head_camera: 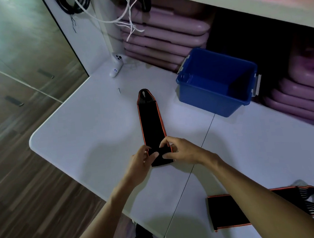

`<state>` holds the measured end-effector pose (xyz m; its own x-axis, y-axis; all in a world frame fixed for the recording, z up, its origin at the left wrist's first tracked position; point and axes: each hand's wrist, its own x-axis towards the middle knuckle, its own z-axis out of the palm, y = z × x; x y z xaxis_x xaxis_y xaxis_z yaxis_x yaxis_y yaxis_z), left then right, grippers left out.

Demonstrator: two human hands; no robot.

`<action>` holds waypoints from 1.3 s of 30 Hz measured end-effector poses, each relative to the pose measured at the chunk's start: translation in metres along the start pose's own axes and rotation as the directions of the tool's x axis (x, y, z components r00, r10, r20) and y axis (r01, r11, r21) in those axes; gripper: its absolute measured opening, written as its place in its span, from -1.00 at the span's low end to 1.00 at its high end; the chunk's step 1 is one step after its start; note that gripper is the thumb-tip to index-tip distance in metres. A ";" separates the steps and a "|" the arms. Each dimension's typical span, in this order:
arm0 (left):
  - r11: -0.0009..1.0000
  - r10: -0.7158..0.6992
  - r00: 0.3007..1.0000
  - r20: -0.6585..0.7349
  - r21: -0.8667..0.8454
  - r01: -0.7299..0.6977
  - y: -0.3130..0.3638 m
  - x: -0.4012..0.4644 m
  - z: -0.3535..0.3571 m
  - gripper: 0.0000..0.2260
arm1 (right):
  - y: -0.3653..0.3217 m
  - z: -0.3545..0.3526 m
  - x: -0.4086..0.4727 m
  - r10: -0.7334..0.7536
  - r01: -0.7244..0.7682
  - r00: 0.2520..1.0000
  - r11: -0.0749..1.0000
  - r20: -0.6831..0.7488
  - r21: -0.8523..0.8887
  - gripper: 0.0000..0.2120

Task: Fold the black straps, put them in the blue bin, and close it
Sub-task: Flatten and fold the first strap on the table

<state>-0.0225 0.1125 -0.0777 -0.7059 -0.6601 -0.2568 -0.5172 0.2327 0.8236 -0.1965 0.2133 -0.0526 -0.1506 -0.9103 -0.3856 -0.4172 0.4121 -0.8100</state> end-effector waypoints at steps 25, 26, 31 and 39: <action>0.936 0.029 0.972 -0.234 0.348 0.056 0.007 0.057 -0.004 -0.70 | 0.006 0.030 0.033 -0.083 -0.055 0.908 0.948 -0.411 -0.314 -0.48; 0.932 0.035 0.970 -0.242 0.359 0.056 0.007 0.057 -0.005 -0.70 | 0.009 0.029 0.031 -0.146 -0.029 0.914 0.907 -0.378 -0.420 -0.48; 0.911 0.194 0.967 -0.166 0.397 -0.115 -0.003 0.048 -0.004 -0.70 | 0.023 0.028 0.015 -0.205 0.035 0.964 0.732 -0.171 -0.680 -0.25; 0.655 0.444 0.883 0.150 0.618 -0.435 -0.042 0.024 -0.014 -0.26 | 0.026 0.023 0.017 -0.266 0.075 0.953 0.677 -0.148 -0.732 -0.38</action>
<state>-0.0110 0.0775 -0.1111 -0.9260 -0.3723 0.0631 -0.3312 0.8809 0.3382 -0.1893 0.2091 -0.0900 -0.1653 -0.9824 -0.0864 -0.9498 0.1822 -0.2544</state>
